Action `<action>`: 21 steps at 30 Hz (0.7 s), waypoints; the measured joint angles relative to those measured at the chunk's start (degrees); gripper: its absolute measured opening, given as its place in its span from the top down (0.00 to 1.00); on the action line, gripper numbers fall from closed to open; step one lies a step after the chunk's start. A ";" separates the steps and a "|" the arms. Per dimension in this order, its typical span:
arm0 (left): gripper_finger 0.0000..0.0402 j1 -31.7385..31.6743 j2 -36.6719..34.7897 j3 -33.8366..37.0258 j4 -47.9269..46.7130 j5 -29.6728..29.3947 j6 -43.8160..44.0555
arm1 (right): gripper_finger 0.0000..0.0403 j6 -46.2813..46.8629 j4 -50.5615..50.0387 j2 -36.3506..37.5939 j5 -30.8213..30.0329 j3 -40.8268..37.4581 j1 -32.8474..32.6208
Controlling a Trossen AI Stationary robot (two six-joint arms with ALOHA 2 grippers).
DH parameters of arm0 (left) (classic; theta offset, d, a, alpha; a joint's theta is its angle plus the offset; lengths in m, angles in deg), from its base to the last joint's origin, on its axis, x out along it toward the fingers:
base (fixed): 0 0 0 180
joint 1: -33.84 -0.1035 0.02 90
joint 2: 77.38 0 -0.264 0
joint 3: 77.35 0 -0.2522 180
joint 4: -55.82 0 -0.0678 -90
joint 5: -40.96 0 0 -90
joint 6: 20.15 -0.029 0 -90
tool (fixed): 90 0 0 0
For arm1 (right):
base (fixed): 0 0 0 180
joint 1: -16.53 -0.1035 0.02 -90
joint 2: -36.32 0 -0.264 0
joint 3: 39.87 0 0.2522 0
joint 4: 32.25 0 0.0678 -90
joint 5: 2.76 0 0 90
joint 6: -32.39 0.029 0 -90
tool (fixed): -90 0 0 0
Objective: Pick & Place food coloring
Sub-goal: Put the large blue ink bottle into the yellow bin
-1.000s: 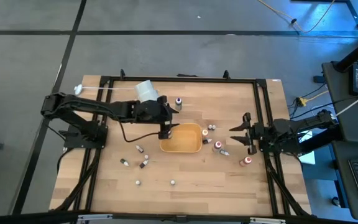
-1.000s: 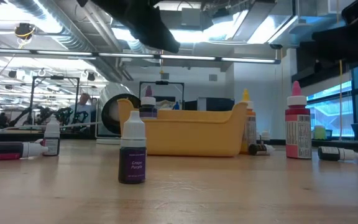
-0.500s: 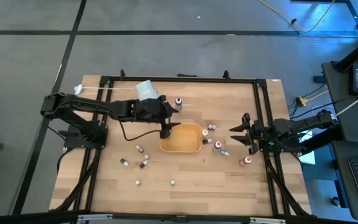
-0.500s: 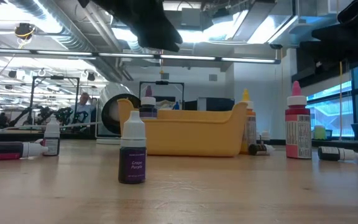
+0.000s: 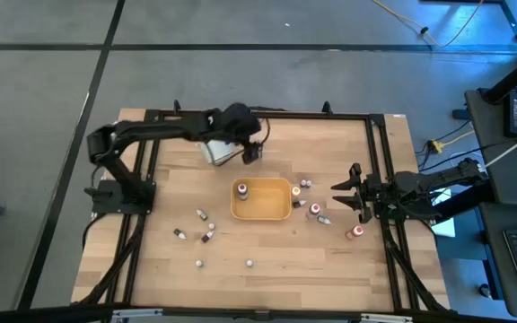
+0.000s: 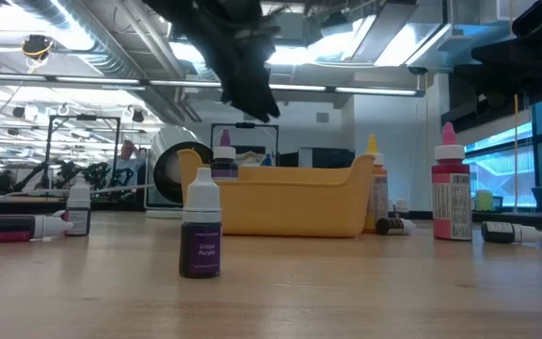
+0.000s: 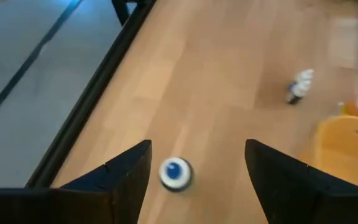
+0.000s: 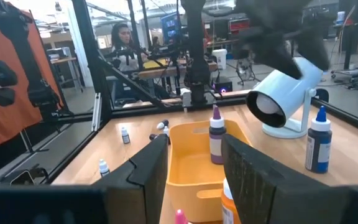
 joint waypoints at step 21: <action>0.37 -3.53 11.31 -2.97 -0.32 4.45 -0.85 | 0.62 -9.08 -0.04 0.04 -6.64 -0.04 0.00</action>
